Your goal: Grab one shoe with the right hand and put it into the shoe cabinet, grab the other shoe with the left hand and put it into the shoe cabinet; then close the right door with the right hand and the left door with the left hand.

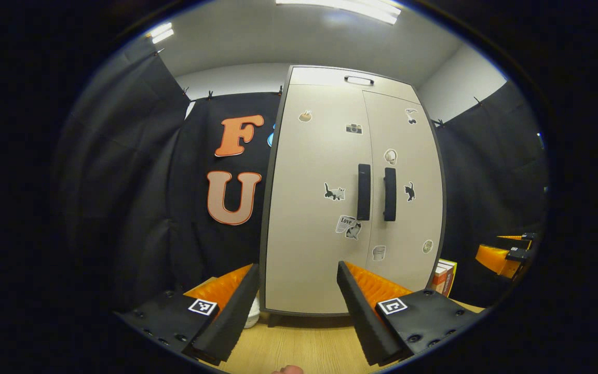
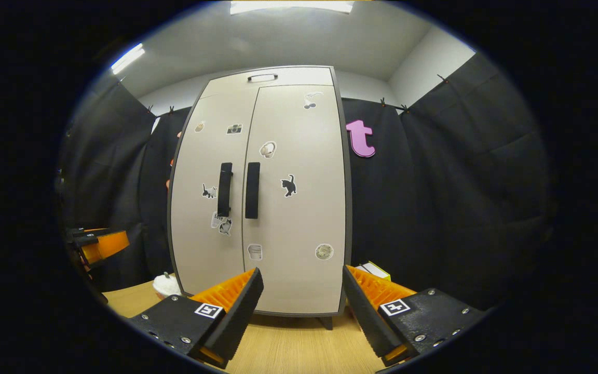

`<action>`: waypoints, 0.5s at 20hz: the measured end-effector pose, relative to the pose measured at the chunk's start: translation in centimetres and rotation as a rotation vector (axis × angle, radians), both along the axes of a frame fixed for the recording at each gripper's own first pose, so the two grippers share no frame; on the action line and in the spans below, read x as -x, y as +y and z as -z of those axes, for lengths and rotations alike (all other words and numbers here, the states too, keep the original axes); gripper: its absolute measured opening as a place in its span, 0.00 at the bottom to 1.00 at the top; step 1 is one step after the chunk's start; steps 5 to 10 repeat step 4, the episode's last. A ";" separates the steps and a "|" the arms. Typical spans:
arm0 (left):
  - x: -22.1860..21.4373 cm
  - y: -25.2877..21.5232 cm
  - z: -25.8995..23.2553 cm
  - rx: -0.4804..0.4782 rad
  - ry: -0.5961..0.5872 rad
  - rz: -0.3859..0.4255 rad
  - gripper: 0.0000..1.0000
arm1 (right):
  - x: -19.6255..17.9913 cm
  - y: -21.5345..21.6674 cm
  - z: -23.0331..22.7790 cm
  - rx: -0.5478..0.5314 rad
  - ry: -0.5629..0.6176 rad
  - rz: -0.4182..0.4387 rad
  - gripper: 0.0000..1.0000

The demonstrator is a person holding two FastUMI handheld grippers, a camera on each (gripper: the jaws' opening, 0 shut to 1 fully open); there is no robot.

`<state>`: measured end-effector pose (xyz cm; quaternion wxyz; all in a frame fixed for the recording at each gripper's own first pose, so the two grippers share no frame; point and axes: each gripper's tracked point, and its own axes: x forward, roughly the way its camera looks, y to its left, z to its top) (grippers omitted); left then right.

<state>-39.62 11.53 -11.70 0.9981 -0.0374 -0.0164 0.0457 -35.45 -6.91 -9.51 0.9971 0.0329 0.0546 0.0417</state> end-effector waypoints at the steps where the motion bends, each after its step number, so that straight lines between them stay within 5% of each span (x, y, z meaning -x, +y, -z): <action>1: -0.1 -0.1 0.0 -0.001 0.000 0.001 0.97 | 0.0 0.2 0.0 -0.003 0.001 -0.002 0.94; 10: -0.2 -0.5 -0.2 0.010 -0.003 0.006 0.97 | 0.3 0.5 0.0 -0.014 -0.002 -0.010 0.94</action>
